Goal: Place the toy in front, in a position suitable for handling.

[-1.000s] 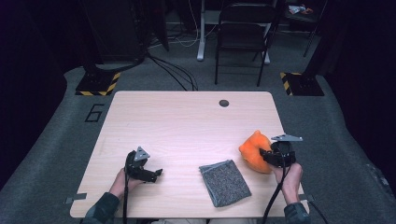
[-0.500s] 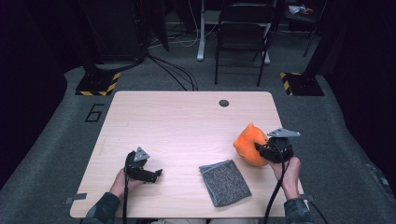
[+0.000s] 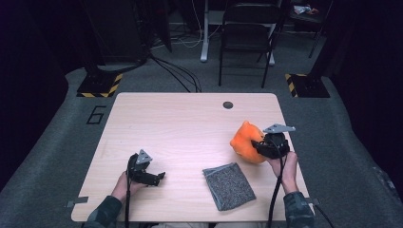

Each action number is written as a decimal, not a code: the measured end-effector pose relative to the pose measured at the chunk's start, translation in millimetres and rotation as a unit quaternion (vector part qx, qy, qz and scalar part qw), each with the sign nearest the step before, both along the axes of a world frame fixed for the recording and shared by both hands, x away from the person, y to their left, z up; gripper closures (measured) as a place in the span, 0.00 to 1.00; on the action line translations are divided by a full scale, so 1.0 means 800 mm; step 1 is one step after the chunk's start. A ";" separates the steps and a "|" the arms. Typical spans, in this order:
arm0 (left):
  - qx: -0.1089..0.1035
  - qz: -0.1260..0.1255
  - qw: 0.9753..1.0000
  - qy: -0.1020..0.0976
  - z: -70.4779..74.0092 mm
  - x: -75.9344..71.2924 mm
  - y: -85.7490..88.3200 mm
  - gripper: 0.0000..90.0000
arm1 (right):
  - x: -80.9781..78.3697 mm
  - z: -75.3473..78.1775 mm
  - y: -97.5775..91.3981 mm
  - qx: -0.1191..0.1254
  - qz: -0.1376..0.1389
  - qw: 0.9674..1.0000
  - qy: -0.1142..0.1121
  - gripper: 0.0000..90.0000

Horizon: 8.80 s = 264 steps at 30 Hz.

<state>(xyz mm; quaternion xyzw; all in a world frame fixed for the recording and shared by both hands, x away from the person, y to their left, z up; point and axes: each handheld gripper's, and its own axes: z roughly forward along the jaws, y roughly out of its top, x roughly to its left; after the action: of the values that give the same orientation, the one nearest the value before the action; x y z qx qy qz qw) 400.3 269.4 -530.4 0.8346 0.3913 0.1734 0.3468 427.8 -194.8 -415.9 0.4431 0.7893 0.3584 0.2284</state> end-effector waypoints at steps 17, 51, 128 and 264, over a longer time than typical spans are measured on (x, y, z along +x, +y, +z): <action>0.000 -0.002 1.000 -0.002 0.000 0.001 0.000 0.00 | 0.030 0.011 0.057 0.005 0.061 0.998 -0.005 0.70; 0.001 -0.004 1.000 -0.002 0.000 0.001 0.000 0.00 | 0.068 -0.025 0.161 -0.057 0.164 0.984 0.029 0.61; 0.001 -0.014 1.000 0.000 0.000 0.003 0.001 0.00 | -0.087 -0.110 0.112 -0.093 0.106 0.980 0.142 0.24; -0.079 -0.091 0.992 -0.035 0.069 0.091 -0.163 0.22 | -0.077 -0.041 -0.063 0.002 -0.115 0.991 0.073 0.16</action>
<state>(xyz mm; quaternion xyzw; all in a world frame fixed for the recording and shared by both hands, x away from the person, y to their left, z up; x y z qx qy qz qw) 473.5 139.3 -474.9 0.8301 0.3141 0.1392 0.4392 365.9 -245.2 -448.6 0.5560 0.7472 0.2981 0.2092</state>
